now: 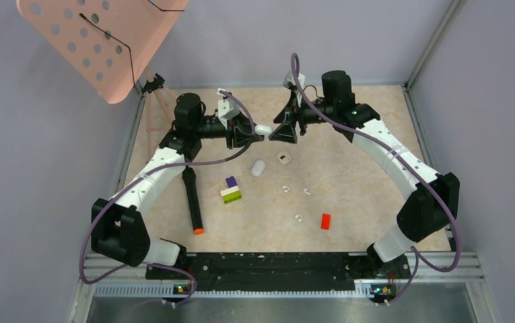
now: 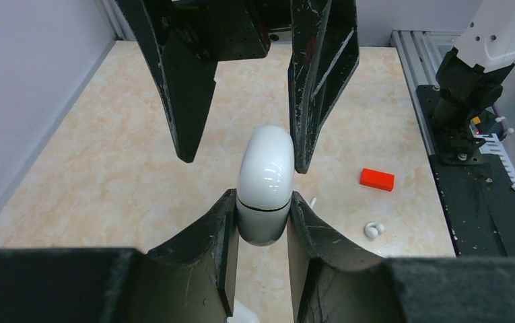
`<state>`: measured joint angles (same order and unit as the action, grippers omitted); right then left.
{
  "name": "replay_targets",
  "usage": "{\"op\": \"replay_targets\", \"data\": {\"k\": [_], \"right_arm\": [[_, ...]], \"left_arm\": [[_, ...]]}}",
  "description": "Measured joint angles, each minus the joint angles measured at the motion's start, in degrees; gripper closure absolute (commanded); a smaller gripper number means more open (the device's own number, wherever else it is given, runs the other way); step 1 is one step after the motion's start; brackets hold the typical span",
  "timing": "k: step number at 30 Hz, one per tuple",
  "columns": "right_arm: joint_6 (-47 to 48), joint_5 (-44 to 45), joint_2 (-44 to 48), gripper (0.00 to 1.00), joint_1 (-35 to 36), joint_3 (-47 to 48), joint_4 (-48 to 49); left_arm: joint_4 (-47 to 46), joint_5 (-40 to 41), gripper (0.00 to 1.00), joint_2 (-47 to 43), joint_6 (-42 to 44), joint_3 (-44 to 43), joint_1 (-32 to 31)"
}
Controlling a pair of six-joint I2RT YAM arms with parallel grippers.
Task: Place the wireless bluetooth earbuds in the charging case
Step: Open the charging case.
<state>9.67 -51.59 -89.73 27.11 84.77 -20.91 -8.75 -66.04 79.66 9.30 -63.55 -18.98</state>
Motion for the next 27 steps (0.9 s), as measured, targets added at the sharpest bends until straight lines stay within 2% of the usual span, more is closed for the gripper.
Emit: {"op": "replay_targets", "data": {"k": [12, 17, 21, 27], "right_arm": [[-10.9, -2.4, -1.7, 0.43, -0.1, 2.4, 4.0], [-14.1, -1.8, -1.9, 0.44, -1.5, 2.9, 6.7], [-15.3, -1.7, -2.2, 0.43, -1.8, 3.1, 7.4], [-16.8, -1.5, -2.2, 0.35, -2.2, 4.3, 6.8]], "left_arm": [[0.1, 0.5, 1.0, 0.0, 3.3, -0.1, -0.1], [0.0, -0.5, 1.0, 0.1, 3.1, -0.1, -0.5], [-5.3, -0.1, 1.0, 0.2, -1.7, 1.4, -0.9], [-14.1, 0.7, 1.0, 1.5, -12.1, 3.5, -0.9]]}}
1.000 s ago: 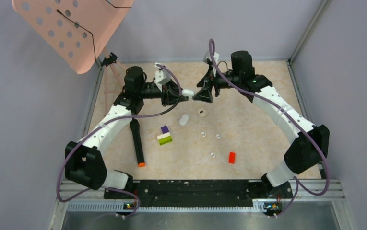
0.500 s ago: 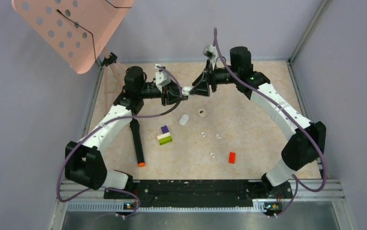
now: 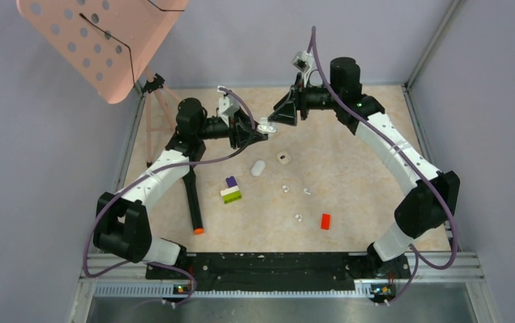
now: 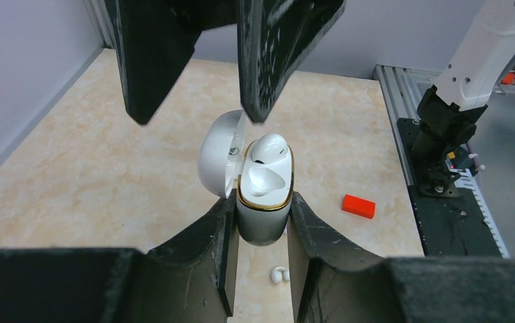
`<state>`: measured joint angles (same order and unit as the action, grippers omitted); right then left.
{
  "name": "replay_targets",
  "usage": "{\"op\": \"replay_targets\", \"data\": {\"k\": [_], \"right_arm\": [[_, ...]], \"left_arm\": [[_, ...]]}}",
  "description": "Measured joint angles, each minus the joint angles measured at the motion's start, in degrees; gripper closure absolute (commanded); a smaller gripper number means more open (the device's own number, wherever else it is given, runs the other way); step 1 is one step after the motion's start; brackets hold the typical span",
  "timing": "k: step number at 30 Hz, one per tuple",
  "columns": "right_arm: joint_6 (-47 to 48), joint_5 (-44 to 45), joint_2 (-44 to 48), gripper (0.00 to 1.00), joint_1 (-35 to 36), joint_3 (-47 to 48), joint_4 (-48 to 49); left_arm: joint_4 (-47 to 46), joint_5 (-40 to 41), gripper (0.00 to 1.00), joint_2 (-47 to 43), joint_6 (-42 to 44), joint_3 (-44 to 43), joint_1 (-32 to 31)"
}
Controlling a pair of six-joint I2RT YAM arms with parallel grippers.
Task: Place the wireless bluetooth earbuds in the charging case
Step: Open the charging case, then pick up the earbud from the center of the board.
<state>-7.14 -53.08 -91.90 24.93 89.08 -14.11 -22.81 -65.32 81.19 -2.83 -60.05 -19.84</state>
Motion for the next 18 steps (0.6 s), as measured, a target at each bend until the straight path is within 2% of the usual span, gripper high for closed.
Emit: {"op": "replay_targets", "data": {"k": [6, 8, 10, 15, 18], "right_arm": [[0.0, -0.6, 0.2, 0.33, -2.5, 8.3, -5.2], [1.5, -0.1, 1.1, 0.36, -3.6, 9.1, -7.0], [4.4, 1.1, 2.7, 0.42, -4.9, 8.2, -9.7], [18.8, 8.1, 8.3, 0.56, -6.3, -4.7, -17.0], [27.2, 12.4, 8.2, 0.63, -6.3, -14.4, -21.5]], "left_arm": [[-6.4, 1.3, 1.0, 0.9, -8.7, 2.1, 0.7], [-7.8, 1.7, 1.0, 0.9, -10.8, 2.9, 1.1], [-8.9, 1.9, 1.0, 0.9, -12.3, 3.5, 1.7], [-10.6, 2.5, 1.0, 0.8, -15.5, 5.0, 3.4], [-10.6, 3.4, 1.0, 0.5, -16.9, 6.4, 4.8]]}}
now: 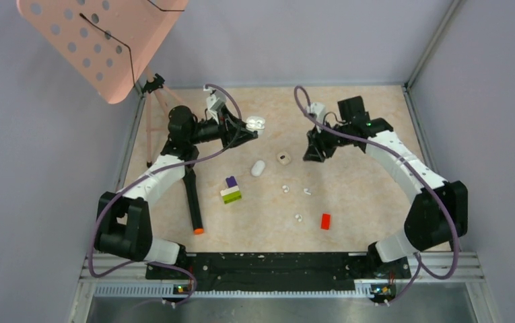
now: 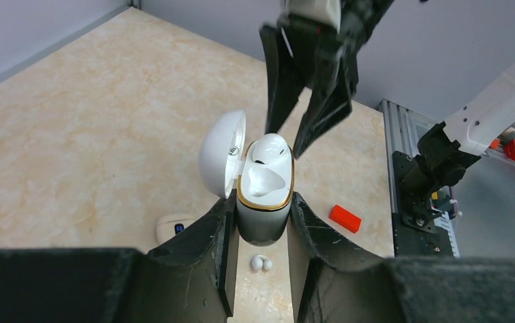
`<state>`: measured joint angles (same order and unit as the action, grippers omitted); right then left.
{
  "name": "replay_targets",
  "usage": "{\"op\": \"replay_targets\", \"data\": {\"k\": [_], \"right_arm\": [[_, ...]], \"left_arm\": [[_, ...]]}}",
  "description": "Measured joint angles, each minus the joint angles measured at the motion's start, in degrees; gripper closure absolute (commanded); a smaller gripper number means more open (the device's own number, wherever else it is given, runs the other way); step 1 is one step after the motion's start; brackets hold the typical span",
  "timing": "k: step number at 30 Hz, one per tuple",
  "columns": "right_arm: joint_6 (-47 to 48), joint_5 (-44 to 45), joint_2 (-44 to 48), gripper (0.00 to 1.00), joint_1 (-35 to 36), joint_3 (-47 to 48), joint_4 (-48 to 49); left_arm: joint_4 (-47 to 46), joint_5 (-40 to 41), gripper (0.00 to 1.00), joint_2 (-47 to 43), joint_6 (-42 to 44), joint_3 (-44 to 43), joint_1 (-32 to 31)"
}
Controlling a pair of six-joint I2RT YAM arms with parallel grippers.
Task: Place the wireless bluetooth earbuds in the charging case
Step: Pick up the earbud from the center of the board.
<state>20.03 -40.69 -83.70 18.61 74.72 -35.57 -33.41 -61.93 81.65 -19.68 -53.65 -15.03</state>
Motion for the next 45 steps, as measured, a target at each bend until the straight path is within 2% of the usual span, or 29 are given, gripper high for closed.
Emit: {"op": "replay_targets", "data": {"k": [3, 11, 19, 29, 37, 45], "right_arm": [[4.8, 3.2, -3.6, 0.67, 0.0, -5.9, -5.0], [14.6, 4.5, -13.5, 0.61, 0.4, -5.9, -8.9], [40.6, 0.5, -14.6, 0.62, 1.9, -5.6, -11.8], [64.6, 3.6, -18.3, 0.66, 6.8, -5.7, -17.3], [72.8, 6.6, -20.1, 0.71, 7.6, -5.9, -19.2], [75.6, 8.1, -21.8, 0.7, 7.6, -6.0, -20.0]], "left_arm": [[0.4, 0.8, 1.0, -0.8, -1.0, 1.6, 1.8], [3.2, 2.5, 1.0, -3.8, -1.4, 3.3, 5.2], [6.9, 2.9, 1.0, -4.8, -0.1, 3.3, 5.8], [10.0, 3.0, 1.0, -5.2, 1.4, 3.3, 6.7], [11.6, 3.1, 1.0, -5.4, 2.1, 3.3, 7.5], [11.6, 3.1, 1.0, -5.4, 2.5, 3.3, 7.5]]}}
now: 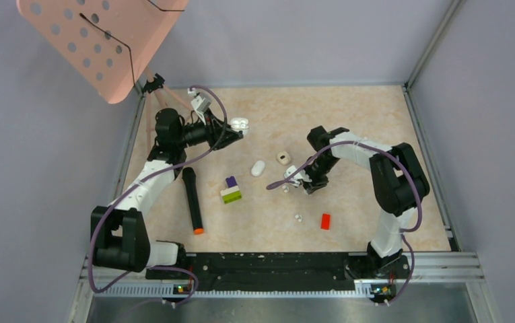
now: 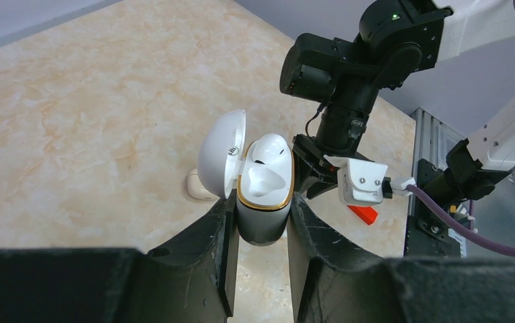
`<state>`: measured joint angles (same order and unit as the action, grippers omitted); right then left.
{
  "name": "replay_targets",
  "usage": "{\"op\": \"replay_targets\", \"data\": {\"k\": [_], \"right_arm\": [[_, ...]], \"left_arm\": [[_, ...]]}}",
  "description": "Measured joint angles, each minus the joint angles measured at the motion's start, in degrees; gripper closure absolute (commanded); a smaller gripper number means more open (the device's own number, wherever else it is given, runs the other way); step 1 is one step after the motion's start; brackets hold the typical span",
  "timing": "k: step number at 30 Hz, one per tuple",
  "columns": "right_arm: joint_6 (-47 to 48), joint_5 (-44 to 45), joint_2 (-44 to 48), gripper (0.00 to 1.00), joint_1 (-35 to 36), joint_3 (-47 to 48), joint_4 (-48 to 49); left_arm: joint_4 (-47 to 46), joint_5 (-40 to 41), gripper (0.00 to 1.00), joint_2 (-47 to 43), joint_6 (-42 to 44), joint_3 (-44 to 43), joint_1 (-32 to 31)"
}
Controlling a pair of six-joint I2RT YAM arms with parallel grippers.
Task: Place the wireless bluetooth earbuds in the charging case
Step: Pick up the earbud from the center of the board.
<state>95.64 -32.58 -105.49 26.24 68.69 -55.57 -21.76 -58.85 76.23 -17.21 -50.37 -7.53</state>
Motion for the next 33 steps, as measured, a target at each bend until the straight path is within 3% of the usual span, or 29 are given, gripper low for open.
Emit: {"op": "replay_targets", "data": {"k": [10, 17, 27, 33], "right_arm": [[0.5, -0.1, -0.2, 0.7, 0.2, 0.1, -0.1], [0.3, -0.5, -0.9, 0.76, 0.7, 0.0, 0.8], [-1.7, -0.7, -1.0, 0.94, 0.8, -0.4, 2.1], [-10.2, -2.0, -0.2, 1.0, 0.4, -0.4, 3.7]], "left_arm": [[0.1, 0.0, 1.0, 0.0, 0.5, -0.2, 0.0], [0.6, 0.0, 1.0, 0.0, 0.7, -0.4, 0.0], [0.9, 0.0, 1.0, 0.0, 0.7, -0.6, 0.0], [0.9, 0.0, 1.0, 0.0, 0.7, -0.6, 0.0]]}}
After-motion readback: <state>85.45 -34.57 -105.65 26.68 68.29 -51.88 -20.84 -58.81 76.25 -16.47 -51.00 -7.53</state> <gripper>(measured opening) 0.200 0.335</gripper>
